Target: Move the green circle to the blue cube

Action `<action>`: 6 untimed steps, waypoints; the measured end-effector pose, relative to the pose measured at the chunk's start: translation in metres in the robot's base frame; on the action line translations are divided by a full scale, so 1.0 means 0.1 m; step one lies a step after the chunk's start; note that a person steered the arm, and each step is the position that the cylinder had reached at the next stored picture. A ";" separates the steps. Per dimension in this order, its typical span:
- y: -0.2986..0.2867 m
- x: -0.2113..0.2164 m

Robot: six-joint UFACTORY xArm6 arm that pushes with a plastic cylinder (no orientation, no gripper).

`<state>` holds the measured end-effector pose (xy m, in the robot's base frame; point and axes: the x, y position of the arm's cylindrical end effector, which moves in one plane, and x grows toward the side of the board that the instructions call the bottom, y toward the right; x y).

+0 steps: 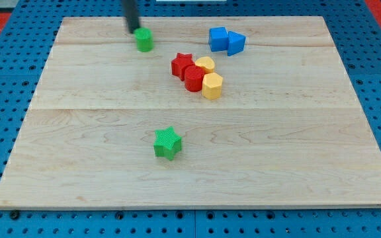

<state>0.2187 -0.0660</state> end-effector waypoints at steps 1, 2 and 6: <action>0.02 0.06; -0.78 0.19; 0.46 0.76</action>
